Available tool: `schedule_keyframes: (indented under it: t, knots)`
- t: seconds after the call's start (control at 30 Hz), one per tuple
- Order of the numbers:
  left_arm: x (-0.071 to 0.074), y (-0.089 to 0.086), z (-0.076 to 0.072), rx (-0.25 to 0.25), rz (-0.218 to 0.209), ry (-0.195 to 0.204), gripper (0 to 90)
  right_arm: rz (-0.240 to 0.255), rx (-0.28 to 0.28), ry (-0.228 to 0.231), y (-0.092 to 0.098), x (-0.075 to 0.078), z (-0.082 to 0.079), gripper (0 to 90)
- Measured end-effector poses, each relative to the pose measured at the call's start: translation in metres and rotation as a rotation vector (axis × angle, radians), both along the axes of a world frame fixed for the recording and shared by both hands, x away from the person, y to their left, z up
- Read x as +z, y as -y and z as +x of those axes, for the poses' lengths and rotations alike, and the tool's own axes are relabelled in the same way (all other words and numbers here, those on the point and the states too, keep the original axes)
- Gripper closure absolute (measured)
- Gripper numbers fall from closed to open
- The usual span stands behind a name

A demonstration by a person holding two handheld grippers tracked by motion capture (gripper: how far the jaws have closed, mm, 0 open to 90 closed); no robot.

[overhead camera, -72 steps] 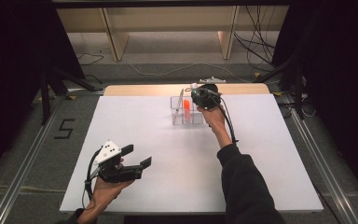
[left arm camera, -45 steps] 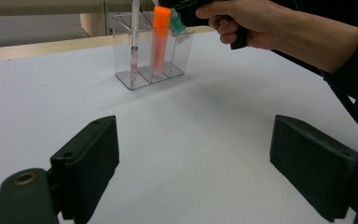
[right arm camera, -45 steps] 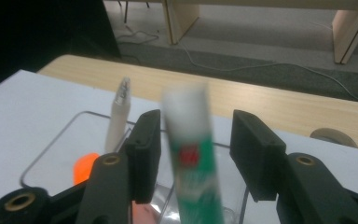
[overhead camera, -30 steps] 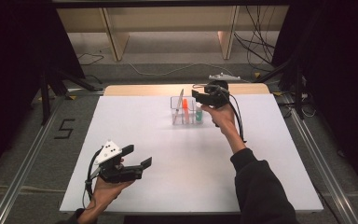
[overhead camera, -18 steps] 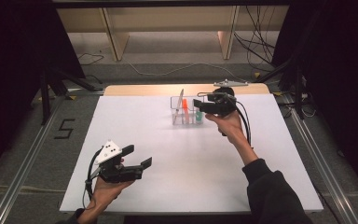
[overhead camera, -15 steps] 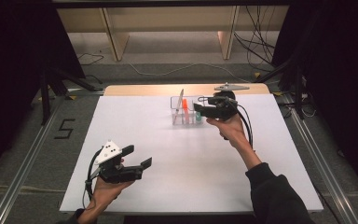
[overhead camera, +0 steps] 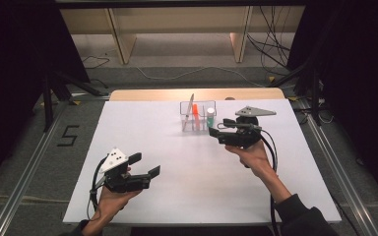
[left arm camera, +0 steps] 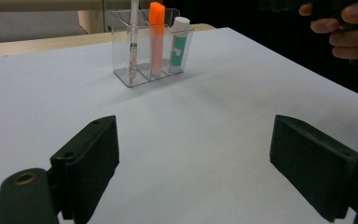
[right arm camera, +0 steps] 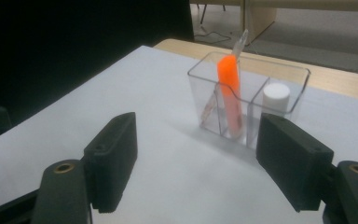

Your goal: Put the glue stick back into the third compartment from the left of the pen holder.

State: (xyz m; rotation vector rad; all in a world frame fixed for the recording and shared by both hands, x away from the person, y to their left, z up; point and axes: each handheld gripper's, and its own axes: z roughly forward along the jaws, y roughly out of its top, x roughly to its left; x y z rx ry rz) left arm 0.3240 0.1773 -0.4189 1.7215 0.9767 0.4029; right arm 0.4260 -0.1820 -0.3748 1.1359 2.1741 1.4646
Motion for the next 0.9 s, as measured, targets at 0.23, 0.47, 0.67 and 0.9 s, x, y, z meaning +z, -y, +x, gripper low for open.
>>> schedule_keyframes:
  t: [0.23, 0.47, 0.67, 0.9]
  knots:
    - [0.000, 0.001, 0.000, -0.004, -0.007, -0.003, 15.1, 0.023, -0.006, 0.002, 0.021, -0.010, -0.024, 29.6]
    - [0.000, 0.001, 0.001, -0.008, -0.012, -0.008, 15.1, 0.046, -0.004, 0.002, 0.037, -0.020, -0.048, 29.4]
    - [0.000, 0.001, 0.001, -0.018, -0.008, -0.011, 15.1, 0.036, -0.013, -0.005, 0.048, -0.033, -0.067, 29.0]
    - [0.000, 0.002, 0.000, -0.033, -0.007, -0.016, 15.1, 0.051, -0.021, 0.017, 0.059, -0.040, -0.084, 28.8]
